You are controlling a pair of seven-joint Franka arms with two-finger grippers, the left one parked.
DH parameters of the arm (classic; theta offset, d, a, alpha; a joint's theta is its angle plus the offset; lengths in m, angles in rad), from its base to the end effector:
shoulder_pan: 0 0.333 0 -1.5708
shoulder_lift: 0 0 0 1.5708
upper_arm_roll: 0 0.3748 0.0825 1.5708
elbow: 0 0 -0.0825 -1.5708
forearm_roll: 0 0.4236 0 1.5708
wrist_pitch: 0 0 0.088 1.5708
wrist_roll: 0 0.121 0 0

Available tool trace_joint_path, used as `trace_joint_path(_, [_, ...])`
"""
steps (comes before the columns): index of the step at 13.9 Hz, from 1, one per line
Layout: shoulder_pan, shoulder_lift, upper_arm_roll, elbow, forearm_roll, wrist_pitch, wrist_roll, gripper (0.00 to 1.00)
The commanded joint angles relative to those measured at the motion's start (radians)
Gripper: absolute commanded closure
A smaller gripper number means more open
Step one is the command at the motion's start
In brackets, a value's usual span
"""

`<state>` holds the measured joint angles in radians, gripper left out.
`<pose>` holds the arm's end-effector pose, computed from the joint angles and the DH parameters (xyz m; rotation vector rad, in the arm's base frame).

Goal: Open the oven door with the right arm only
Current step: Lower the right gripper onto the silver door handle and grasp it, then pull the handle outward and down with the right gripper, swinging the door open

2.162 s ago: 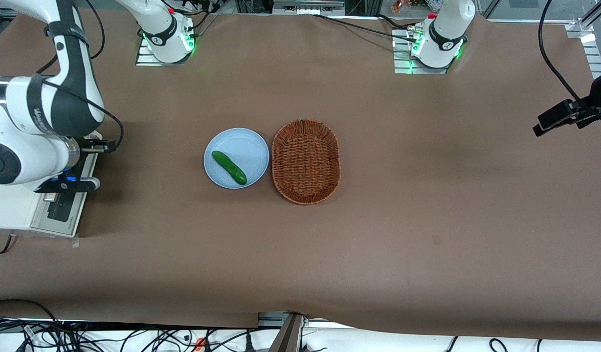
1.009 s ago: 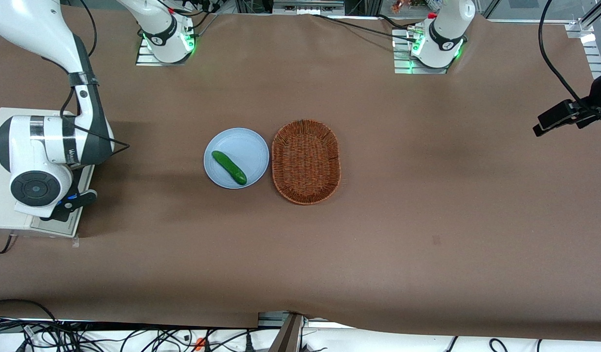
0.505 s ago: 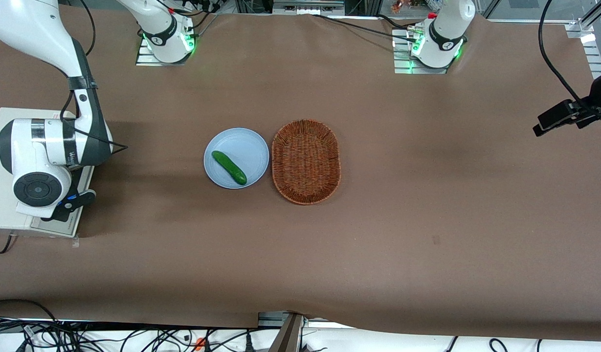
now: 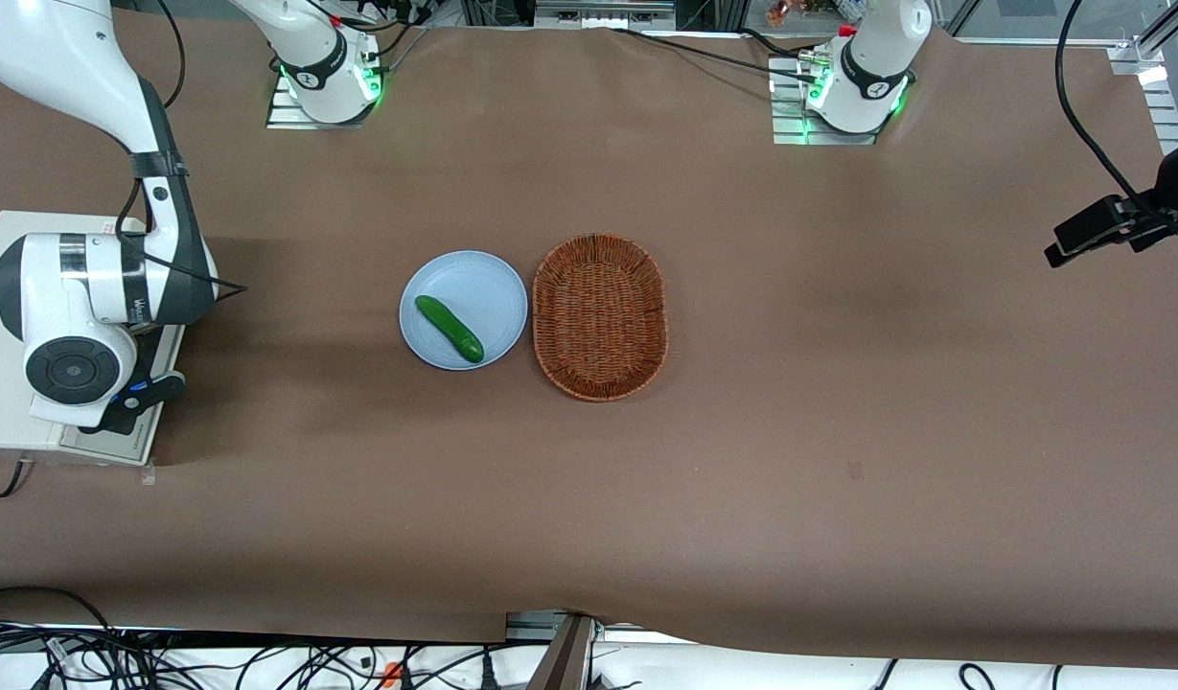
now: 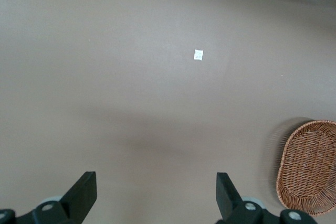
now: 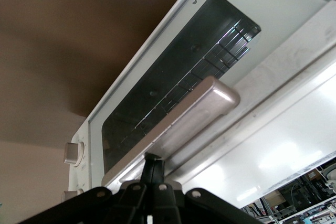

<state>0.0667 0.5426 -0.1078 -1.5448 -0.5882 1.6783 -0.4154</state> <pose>0.7132 -0.0791 0.3493 2.4362 0.7116 -0.6988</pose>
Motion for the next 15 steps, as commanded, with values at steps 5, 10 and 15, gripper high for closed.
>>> trace_joint_path(5, [-0.007, 0.02, 0.008, -0.023, 0.043, 0.069, 0.006, 1.0])
trace_joint_path(10, [-0.005, 0.062, 0.008, -0.023, 0.099, 0.116, 0.006, 1.0])
trace_joint_path(15, [-0.007, 0.102, 0.008, -0.021, 0.146, 0.159, 0.006, 1.0])
